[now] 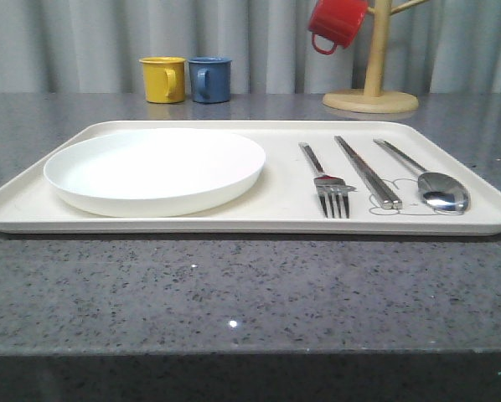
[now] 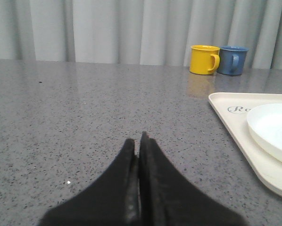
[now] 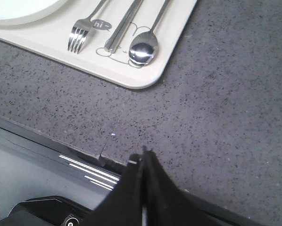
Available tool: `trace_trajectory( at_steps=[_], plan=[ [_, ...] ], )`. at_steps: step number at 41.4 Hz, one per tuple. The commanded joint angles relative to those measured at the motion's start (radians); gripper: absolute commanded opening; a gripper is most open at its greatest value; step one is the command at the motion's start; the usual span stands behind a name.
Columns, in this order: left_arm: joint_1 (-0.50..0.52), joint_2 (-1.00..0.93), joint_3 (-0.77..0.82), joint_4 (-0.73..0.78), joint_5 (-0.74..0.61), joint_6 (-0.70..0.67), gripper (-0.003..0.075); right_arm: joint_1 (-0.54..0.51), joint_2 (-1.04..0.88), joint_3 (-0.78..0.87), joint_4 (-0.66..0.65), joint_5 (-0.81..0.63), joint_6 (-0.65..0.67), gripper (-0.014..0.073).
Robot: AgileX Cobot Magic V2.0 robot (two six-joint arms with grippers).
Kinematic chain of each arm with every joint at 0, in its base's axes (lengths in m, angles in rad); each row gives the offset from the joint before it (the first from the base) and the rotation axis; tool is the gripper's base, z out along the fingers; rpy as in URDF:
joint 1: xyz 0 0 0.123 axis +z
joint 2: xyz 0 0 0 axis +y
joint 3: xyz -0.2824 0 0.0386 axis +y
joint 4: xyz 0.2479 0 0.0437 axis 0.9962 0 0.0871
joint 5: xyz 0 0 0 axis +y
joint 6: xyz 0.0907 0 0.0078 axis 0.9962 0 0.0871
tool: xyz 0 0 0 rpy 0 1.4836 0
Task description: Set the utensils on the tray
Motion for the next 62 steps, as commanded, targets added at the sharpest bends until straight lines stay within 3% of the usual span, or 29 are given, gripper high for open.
trace_trajectory(
  at_steps=[1,55,62],
  plan=[
    [-0.017,-0.024,-0.002,0.010,-0.074,-0.001,-0.0018,0.002,0.009,-0.023,0.000,-0.062,-0.009,-0.0068],
    [-0.052,-0.024,-0.002,0.058,-0.078,-0.001,-0.0018,0.002,0.009,-0.023,-0.024,-0.064,-0.009,-0.0068],
    [-0.052,-0.024,-0.002,0.058,-0.078,-0.001,-0.0018,-0.062,-0.117,0.148,-0.076,-0.311,-0.010,-0.0068]
  ],
)
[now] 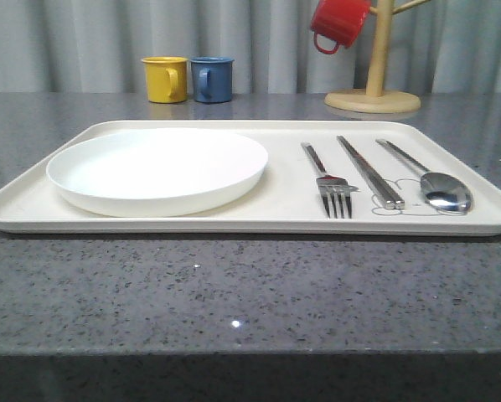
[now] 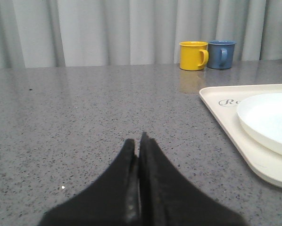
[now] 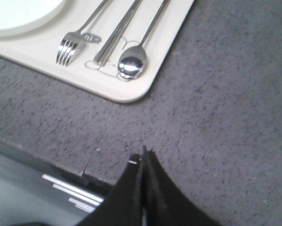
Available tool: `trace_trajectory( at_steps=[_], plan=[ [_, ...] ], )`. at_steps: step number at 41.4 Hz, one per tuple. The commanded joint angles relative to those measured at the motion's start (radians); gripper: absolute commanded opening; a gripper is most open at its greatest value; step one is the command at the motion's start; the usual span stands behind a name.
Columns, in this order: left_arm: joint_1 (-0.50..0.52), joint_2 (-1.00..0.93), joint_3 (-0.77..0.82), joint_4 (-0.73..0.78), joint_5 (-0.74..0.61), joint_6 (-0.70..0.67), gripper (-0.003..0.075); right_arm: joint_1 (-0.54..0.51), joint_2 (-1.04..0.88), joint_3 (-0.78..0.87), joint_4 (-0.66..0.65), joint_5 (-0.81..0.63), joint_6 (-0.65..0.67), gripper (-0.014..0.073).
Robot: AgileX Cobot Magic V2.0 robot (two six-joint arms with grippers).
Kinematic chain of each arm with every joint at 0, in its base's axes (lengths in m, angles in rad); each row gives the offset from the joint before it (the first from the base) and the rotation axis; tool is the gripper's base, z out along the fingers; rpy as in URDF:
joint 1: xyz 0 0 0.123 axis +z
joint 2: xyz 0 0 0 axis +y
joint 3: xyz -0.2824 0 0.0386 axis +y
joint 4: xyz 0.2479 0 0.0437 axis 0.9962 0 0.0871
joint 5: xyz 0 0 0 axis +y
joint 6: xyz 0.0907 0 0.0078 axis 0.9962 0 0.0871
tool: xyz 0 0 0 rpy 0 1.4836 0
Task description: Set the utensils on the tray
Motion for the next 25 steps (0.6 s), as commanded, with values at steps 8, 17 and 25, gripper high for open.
trace_trajectory(
  at_steps=[8,17,25],
  plan=[
    [-0.006,-0.024,-0.002,0.001,-0.078,-0.001,-0.0018,-0.197,-0.234,0.339,-0.006,-0.607,-0.010,-0.0068],
    [-0.006,-0.024,-0.002,0.001,-0.076,-0.001,-0.0018,-0.321,-0.340,0.562,0.048,-0.896,-0.010,-0.0068],
    [-0.006,-0.024,-0.002,0.001,-0.076,-0.001,-0.0018,-0.341,-0.342,0.598,0.048,-1.014,-0.009,-0.0068]
  ],
)
